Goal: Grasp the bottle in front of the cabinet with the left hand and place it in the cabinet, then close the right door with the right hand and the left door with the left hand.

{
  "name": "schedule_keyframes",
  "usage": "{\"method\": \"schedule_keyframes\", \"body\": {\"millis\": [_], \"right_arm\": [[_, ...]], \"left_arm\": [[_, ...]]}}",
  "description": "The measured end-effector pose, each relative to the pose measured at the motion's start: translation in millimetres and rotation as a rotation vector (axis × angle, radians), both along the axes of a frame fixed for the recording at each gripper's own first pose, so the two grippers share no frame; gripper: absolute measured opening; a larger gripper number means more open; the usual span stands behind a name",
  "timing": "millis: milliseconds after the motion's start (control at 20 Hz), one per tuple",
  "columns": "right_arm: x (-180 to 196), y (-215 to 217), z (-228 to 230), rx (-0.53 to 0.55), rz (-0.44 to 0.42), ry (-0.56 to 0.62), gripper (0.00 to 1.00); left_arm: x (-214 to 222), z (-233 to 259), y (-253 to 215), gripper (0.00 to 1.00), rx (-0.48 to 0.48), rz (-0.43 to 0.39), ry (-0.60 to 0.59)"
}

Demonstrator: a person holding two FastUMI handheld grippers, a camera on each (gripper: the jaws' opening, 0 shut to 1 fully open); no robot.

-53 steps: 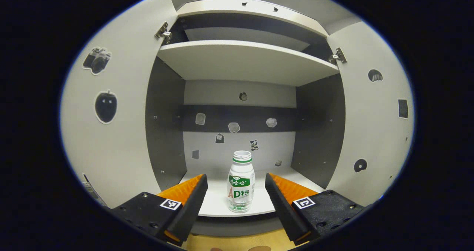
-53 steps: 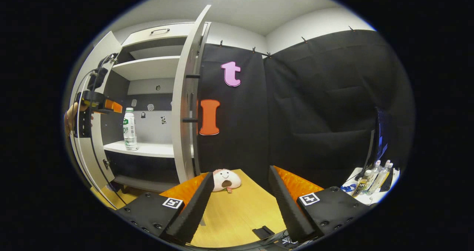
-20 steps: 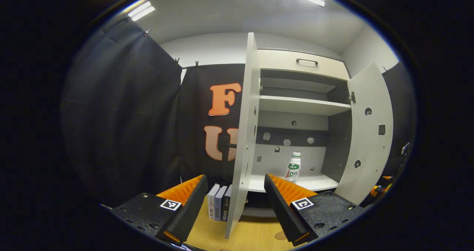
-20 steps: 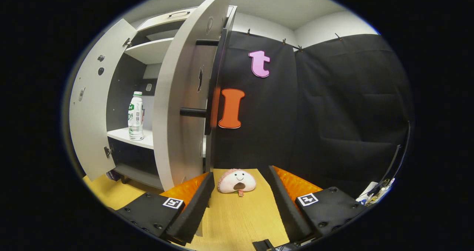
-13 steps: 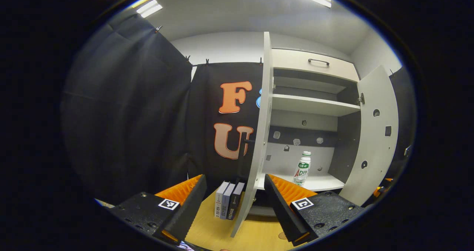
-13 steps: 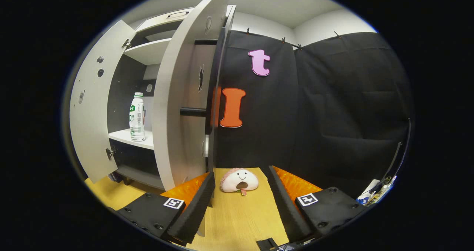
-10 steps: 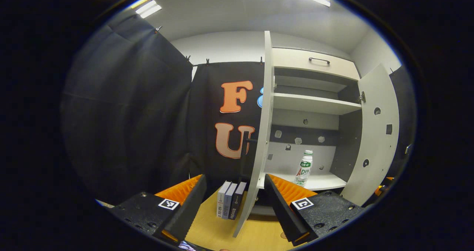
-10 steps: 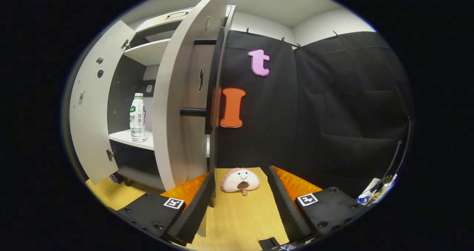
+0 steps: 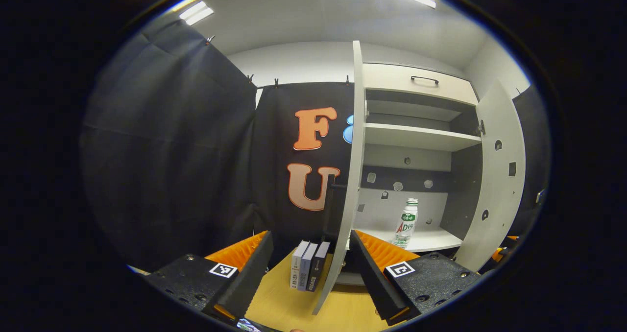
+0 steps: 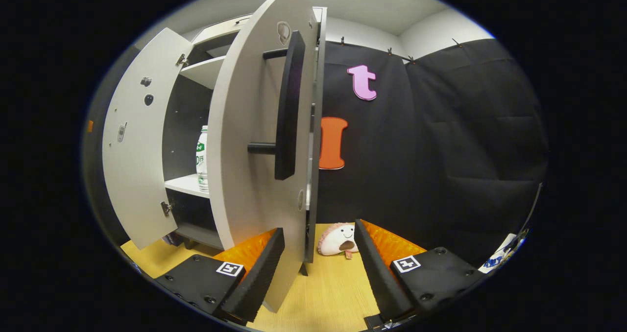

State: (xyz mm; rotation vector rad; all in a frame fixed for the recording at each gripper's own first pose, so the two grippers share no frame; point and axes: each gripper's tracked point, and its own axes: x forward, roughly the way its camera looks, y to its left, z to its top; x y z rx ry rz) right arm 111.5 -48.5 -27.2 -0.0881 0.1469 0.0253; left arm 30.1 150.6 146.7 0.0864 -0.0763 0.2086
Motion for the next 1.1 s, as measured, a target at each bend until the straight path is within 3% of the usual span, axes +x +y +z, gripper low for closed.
{"method": "schedule_keyframes", "body": {"millis": [50, 150, 200, 250, 300, 400, 450, 500, 550, 1100], "right_arm": [[2, 4, 0, -0.008, 0.008, -0.003, 0.95], [4, 12, 0, -0.014, 0.02, -0.005, 0.95], [4, 14, 0, -0.01, 0.027, -0.005, 0.88], [5, 19, -1, -0.002, 0.035, -0.004, 0.88], [6, 24, -2, 0.007, 0.045, -0.002, 0.95], [9, 34, -2, 0.015, 0.063, -0.004, 0.95], [11, 39, -2, 0.011, 0.072, -0.008, 0.88], [13, 43, -2, 0.003, 0.077, -0.013, 0.88], [14, 46, -1, -0.01, 0.08, -0.018, 0.95], [59, 73, -1, -0.071, 0.088, -0.079, 0.95]], "left_arm": [[0, -2, 3, 0.95, -0.002, 0.005, 0.003], [0, -6, 6, 0.95, -0.006, 0.008, 0.008], [-1, -6, 7, 0.95, -0.006, 0.012, 0.009], [0, -7, 10, 0.95, -0.007, 0.016, 0.01], [0, -9, 11, 0.95, -0.007, 0.02, 0.012], [-2, -11, 13, 0.95, -0.009, 0.026, 0.016], [-2, -11, 14, 0.95, -0.01, 0.028, 0.018], [-2, -12, 16, 0.95, -0.011, 0.03, 0.019], [-2, -13, 16, 0.92, -0.01, 0.032, 0.021], [-14, -19, 29, 0.95, -0.013, 0.063, 0.033]]}}
